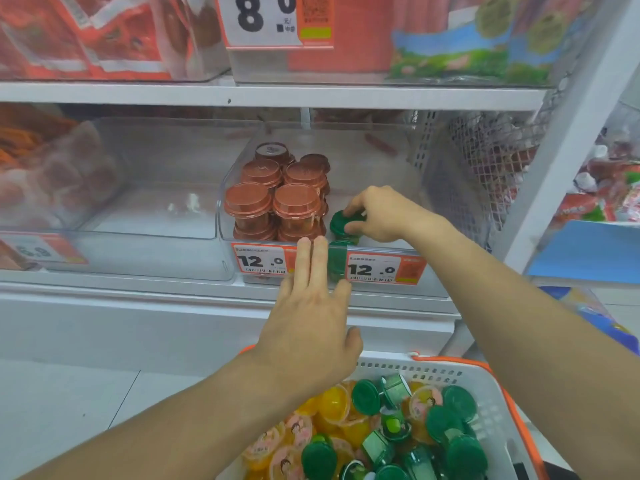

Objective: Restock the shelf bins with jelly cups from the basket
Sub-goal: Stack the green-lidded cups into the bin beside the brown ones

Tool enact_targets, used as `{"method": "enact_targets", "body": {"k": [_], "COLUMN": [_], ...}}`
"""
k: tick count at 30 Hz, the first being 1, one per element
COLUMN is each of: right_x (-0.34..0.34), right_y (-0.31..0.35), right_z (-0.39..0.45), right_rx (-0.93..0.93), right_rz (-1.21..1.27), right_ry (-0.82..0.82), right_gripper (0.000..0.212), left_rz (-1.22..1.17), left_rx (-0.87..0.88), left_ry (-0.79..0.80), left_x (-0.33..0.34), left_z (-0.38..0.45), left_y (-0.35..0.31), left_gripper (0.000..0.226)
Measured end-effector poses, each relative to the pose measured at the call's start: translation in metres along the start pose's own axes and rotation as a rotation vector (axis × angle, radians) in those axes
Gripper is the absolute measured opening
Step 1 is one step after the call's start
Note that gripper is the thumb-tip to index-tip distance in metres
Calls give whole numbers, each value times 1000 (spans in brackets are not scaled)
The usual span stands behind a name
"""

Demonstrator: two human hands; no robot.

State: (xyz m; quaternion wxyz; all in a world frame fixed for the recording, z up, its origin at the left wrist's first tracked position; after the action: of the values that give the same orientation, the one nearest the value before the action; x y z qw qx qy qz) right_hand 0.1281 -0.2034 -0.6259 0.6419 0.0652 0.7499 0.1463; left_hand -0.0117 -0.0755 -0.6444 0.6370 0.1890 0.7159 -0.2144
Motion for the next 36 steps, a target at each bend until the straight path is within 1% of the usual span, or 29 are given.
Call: {"method": "enact_targets", "body": {"k": [6,10,13,14,15,17,18,20,22,23,24,25,27,28,29,31,32,34,36], "right_x": [-1,0,3,2,-2,-21,-34,-58,-68,-65,-55,-39,8,33,58,111,139,201,258], "right_y": [5,8,9,9,11,18,22,28,36,41,50,60,72,71,67,54,46,23,-6], "right_z": [-8,-12,-16,-18,-20,-29,-37,-62,-101,-122,-142,-157,-173,-177,-178,-180,-181,-183,-190], "right_rx": [-39,-51,-48,-46,-48,-88,-122,-186,-260,-314,-385,-468,-592,-616,-617,-582,-560,-485,-362], "right_rz": [12,27,20,22,24,31,45,108,235,298,330,327,267,241,220,159,102,-27,-150], "right_ry": [55,80,84,69,32,-122,-224,-450,-686,-784,-839,-836,-707,-615,-515,-290,-170,110,379], "right_gripper": [37,35,36,36,36,29,26,25,31,32,32,31,24,21,18,11,8,20,33], "left_rz": [-39,-140,-165,-178,-196,-235,-266,-350,-335,-286,-226,-164,-108,-136,-203,-319,-325,-243,-197], "left_rx": [2,18,14,20,41,119,163,235,304,323,321,299,206,141,66,-37,-53,-53,-45], "left_ry": [-6,-97,-123,-159,-217,-339,-369,-341,-248,-137,8,174,507,627,703,786,827,904,858], "left_x": [1,-2,-3,-6,-11,-19,-19,-7,23,46,74,103,164,191,215,253,269,299,312], "left_z": [1,-1,-1,-2,-3,-8,-9,-9,-7,-5,-2,0,-2,-6,-11,-28,-39,-59,-64], "left_y": [1,2,2,1,-1,-8,-13,-21,-30,-34,-37,-37,-32,-29,-26,-31,-36,-45,-50], "left_gripper": [58,50,45,42,38,29,24,16,16,16,17,17,21,27,34,43,48,61,64]}}
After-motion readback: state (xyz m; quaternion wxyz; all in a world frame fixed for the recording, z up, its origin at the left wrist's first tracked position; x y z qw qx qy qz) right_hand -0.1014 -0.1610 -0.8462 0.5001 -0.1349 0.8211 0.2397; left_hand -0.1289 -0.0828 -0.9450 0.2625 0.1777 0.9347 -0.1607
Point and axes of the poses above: each hand's wrist, its own z-axis towards the middle knuckle, its own x-axis out of the palm, y = z × x, the point moved 9 cm from there along z, towards the middle knuckle, and after that the axes turned 7 degrees about y, right-handed, at the moved point
